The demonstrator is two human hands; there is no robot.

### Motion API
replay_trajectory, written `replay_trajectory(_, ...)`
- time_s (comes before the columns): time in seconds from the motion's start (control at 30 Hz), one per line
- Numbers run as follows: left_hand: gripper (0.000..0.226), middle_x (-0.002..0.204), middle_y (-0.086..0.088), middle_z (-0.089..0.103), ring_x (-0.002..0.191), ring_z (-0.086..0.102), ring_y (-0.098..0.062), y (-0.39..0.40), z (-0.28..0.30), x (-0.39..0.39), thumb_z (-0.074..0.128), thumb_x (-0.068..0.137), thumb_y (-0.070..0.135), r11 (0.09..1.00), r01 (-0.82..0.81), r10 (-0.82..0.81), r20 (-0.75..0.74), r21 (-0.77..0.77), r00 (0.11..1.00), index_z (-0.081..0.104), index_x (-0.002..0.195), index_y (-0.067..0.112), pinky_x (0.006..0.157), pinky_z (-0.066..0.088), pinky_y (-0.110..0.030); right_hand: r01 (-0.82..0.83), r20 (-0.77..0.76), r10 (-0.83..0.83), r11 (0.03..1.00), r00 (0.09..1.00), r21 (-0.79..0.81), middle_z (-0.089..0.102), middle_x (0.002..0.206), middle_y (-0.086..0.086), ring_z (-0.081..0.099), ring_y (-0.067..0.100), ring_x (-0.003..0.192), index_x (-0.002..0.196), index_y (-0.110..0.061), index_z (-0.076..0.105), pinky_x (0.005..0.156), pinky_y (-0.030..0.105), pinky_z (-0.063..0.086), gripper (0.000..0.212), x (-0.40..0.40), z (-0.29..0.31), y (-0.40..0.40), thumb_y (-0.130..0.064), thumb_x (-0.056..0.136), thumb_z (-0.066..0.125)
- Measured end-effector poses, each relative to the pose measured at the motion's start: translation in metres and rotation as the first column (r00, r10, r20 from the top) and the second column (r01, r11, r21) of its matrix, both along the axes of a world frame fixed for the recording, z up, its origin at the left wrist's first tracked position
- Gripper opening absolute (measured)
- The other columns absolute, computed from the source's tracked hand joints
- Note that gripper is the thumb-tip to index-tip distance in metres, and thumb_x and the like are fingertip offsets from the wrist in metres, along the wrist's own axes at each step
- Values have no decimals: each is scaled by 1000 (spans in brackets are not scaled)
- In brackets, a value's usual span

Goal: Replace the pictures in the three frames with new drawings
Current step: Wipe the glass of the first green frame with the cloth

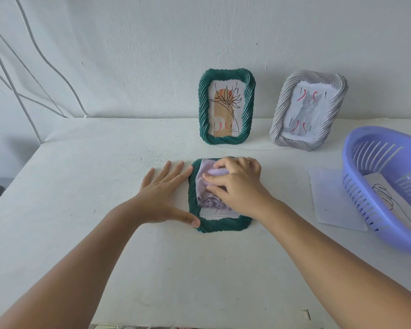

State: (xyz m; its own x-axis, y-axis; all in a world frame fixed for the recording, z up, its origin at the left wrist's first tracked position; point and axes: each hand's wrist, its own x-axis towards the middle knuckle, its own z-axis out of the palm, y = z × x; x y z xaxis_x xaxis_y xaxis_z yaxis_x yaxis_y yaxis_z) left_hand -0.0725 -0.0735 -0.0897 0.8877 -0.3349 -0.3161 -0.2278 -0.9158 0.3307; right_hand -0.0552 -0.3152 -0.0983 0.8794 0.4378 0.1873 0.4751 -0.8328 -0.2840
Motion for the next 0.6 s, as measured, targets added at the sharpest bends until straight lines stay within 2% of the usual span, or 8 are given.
replay_trajectory(0.1, 141, 165, 21, -22, 148, -33, -5, 1, -2, 0, 55, 45, 103, 1000, 0, 0, 5, -13, 1000, -14, 156, 50, 123, -17, -47, -65, -8, 65, 998, 998, 16, 49, 126, -15, 38, 16, 119, 123, -52, 66, 114, 53, 15, 46, -8, -1, -19, -68, 96, 33)
replay_trajectory(0.17, 142, 165, 20, -21, 148, -33, -6, 1, -2, 0, 55, 45, 103, 1000, -1, 1, 10, -15, 1000, -14, 156, 49, 123, -17, -47, -27, 26, 27, 1000, 999, -12, 49, 123, -16, 39, 15, 118, 122, -54, 66, 115, 54, 14, 47, -3, 1, -30, -70, 94, 31)
replay_trajectory(0.3, 142, 165, 20, -22, 148, -34, -6, 1, -2, 1, 54, 45, 104, 1000, 3, -3, 12, -7, 1000, -14, 156, 49, 123, -17, -48, 125, 45, -125, 992, 991, 0, 54, 120, -11, 46, 23, 114, 114, -51, 71, 108, 55, 25, 34, 13, 4, -11, -64, 94, 46)
replay_trajectory(0.37, 142, 165, 20, -22, 148, -34, -6, 0, -1, 1, 54, 44, 104, 1000, 1, -1, 9, -8, 1000, -14, 156, 49, 123, -17, -48, 89, 35, -90, 996, 995, 18, 53, 121, -11, 46, 23, 115, 113, -50, 71, 106, 53, 25, 32, 11, 0, 2, -63, 94, 49)
replay_trajectory(0.5, 141, 165, 21, -21, 148, -34, -6, 1, -2, 0, 54, 45, 104, 1000, 1, 0, 11, -13, 1000, -14, 156, 50, 123, -17, -47, -39, -8, 39, 999, 999, 8, 48, 128, -16, 39, 14, 124, 123, -54, 65, 114, 52, 13, 37, -2, 0, -15, -66, 97, 41)
replay_trajectory(0.6, 141, 165, 20, -22, 147, -34, -5, 1, -2, 0, 54, 45, 104, 1000, 1, -1, 13, -12, 1000, -14, 156, 49, 123, -17, -48, -25, 18, 26, 999, 999, -35, 49, 126, -17, 39, 13, 122, 125, -55, 63, 115, 53, 11, 39, 0, 3, -32, -67, 97, 39)
